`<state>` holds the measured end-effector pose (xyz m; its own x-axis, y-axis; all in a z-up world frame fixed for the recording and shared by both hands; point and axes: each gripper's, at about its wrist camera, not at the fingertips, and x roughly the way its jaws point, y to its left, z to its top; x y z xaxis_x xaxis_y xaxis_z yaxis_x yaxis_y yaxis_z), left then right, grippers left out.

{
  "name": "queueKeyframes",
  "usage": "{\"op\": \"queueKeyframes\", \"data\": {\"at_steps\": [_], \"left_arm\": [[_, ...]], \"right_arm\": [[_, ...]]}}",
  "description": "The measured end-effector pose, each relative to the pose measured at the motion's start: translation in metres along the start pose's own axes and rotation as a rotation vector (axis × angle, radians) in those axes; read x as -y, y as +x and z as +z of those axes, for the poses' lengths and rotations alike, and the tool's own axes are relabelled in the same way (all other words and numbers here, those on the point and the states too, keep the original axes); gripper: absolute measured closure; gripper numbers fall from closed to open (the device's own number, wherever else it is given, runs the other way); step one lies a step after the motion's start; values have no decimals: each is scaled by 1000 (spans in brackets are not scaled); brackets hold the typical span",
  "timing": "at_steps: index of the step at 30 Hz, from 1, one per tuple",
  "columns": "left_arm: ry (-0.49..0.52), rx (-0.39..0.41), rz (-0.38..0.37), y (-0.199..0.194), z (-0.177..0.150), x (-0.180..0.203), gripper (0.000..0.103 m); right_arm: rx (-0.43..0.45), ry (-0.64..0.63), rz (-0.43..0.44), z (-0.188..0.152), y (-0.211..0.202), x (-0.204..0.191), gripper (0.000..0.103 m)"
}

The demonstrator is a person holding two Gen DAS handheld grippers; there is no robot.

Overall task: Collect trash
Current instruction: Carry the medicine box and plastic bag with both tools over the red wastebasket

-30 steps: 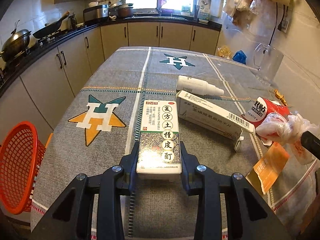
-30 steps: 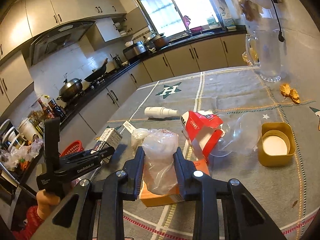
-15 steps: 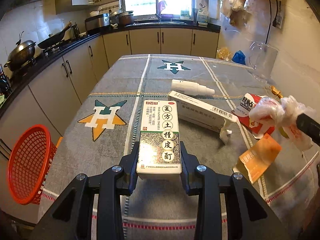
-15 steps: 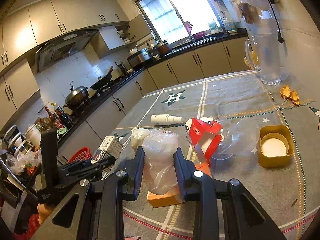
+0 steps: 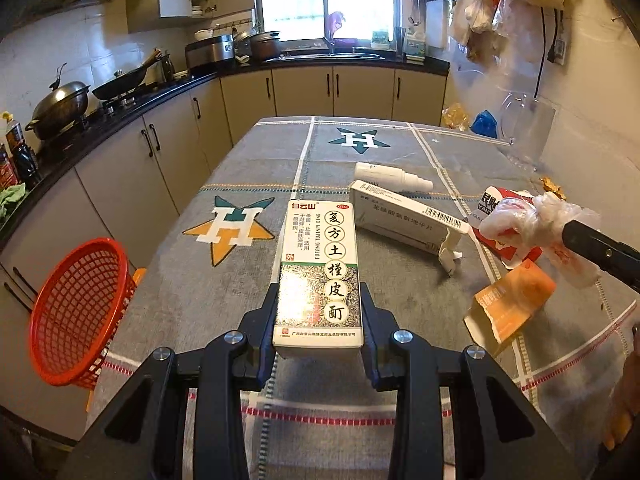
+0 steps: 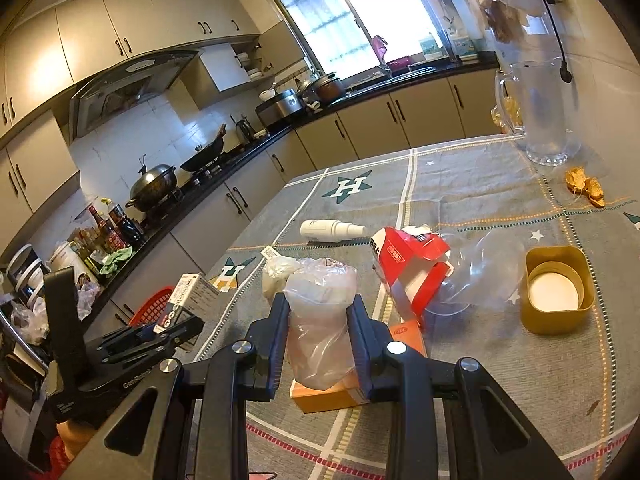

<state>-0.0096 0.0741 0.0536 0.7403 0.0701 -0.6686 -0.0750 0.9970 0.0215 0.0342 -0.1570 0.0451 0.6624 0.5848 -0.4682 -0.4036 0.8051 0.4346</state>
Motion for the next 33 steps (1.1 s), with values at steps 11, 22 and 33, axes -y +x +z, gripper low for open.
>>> {"op": "queueKeyframes", "data": {"at_steps": [11, 22, 33], "left_arm": [[-28, 15, 11, -17, -6, -7, 69], [-43, 19, 24, -23, -18, -13, 69], [-49, 18, 21, -32, -30, -23, 69]], "right_arm": [[-12, -14, -8, -1, 5, -1, 71], [12, -22, 1, -2, -1, -7, 71], [-6, 17, 20, -11, -5, -22, 71]]}}
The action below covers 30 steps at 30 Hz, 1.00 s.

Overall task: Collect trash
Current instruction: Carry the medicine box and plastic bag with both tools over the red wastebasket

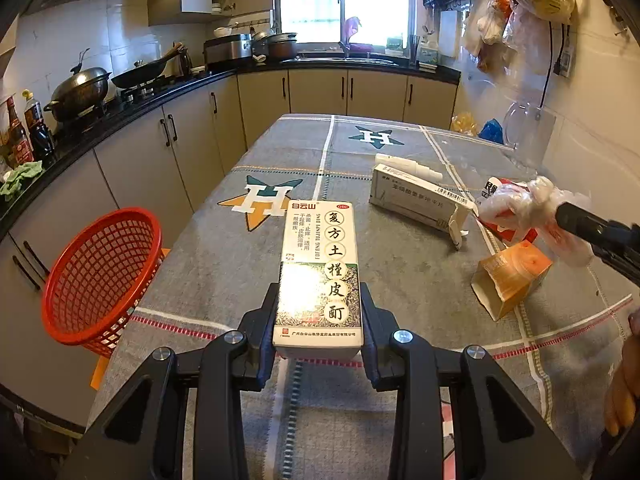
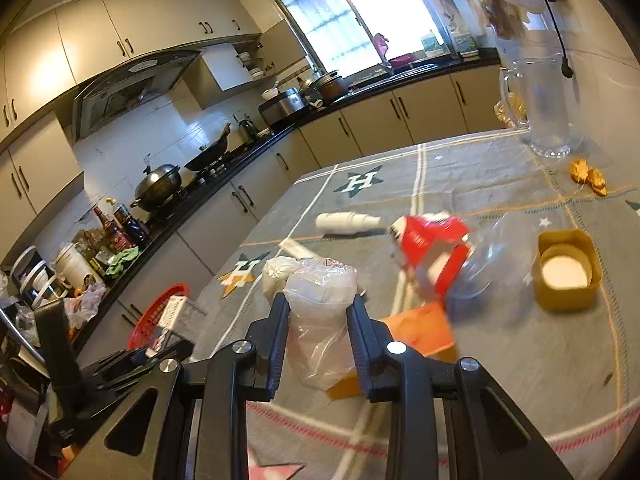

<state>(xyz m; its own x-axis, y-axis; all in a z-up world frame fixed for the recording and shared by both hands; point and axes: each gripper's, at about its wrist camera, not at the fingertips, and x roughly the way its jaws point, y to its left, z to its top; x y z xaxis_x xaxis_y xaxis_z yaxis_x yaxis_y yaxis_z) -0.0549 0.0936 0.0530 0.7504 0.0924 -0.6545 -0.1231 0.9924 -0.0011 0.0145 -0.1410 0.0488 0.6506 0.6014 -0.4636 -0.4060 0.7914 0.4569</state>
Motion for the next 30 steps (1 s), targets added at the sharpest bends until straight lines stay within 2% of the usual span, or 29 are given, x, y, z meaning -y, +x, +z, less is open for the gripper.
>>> {"op": "queueKeyframes", "data": {"at_steps": [11, 19, 30], "left_arm": [[-7, 36, -18, -24, -6, -6, 69], [-2, 92, 24, -44, -6, -14, 69], [-42, 113, 72, -52, 0, -40, 69]], "right_arm": [[-15, -26, 51, -15, -16, -45, 71], [-8, -75, 93, -14, -20, -76, 71], [-41, -86, 133, -8, -3, -91, 71]]}}
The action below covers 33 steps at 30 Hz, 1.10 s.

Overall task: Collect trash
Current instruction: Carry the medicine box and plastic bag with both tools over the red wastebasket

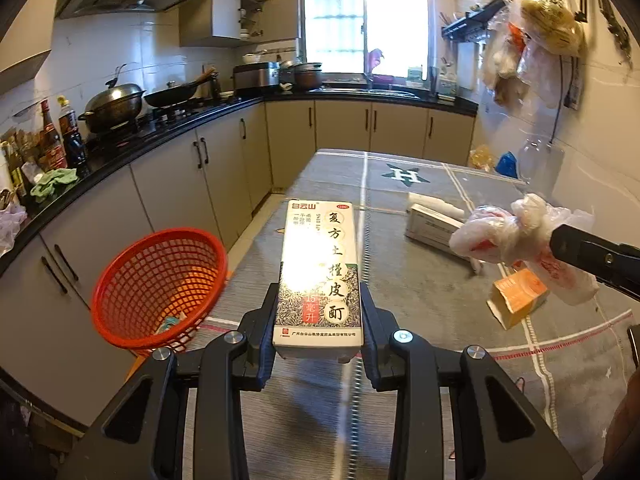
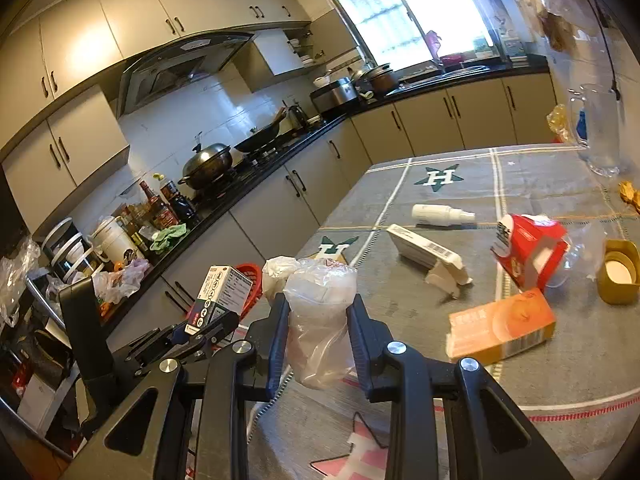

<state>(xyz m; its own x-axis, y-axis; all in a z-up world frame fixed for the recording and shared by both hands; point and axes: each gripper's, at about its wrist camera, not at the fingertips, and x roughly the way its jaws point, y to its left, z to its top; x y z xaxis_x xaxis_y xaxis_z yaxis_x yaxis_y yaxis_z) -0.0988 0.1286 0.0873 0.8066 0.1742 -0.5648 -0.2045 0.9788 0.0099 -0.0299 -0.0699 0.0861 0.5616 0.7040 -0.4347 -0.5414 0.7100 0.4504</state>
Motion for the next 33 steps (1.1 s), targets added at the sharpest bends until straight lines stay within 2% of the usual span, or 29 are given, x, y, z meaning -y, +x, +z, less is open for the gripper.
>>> {"op": "queueKeyframes", "data": {"at_steps": [12, 33], "left_arm": [[-55, -2, 60, 5, -2, -35, 69], [-165, -17, 122, 9, -10, -101, 69]], "right_arm": [[-44, -54, 50, 5, 29, -32, 71], [-112, -150, 107, 3, 80, -92, 71]]}}
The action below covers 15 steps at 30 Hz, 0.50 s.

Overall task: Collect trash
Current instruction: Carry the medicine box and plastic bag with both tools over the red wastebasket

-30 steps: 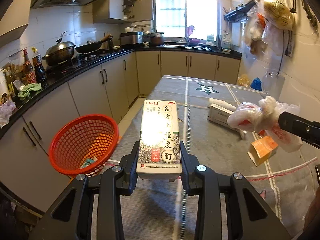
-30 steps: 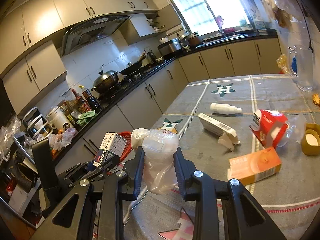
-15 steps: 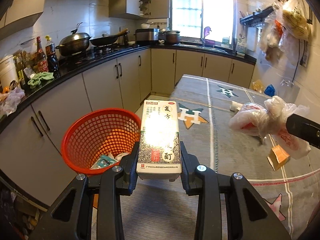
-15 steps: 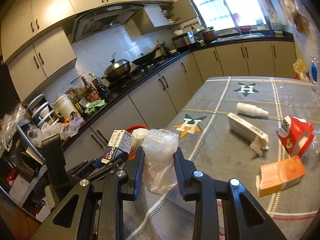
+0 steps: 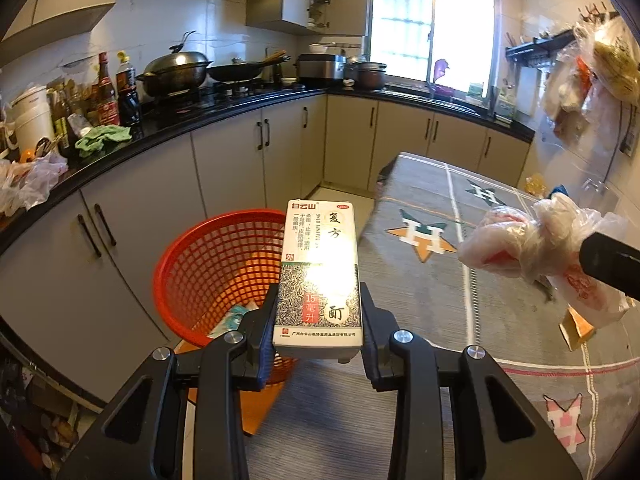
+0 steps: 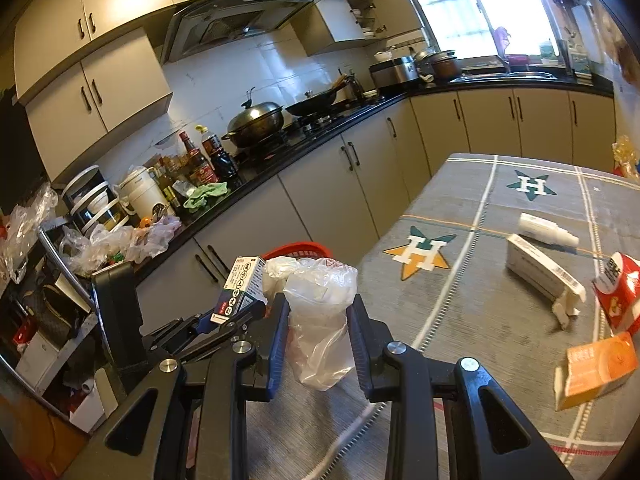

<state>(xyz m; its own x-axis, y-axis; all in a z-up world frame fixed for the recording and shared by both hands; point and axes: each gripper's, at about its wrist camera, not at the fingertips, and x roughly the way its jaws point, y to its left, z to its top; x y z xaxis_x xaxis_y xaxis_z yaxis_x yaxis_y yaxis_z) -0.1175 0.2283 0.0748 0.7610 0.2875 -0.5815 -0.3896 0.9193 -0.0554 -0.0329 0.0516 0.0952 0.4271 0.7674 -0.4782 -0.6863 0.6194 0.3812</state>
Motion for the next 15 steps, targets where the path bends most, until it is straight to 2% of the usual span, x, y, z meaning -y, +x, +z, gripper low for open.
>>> {"op": "queueKeyframes", "data": {"at_steps": [9, 15], "left_arm": [[-43, -2, 45, 7, 6, -34, 69], [-64, -32, 73, 21, 8, -53, 69]], "right_arm": [[-37, -15, 28, 9, 27, -16, 71], [-57, -39, 38, 16, 48, -31, 71]]}}
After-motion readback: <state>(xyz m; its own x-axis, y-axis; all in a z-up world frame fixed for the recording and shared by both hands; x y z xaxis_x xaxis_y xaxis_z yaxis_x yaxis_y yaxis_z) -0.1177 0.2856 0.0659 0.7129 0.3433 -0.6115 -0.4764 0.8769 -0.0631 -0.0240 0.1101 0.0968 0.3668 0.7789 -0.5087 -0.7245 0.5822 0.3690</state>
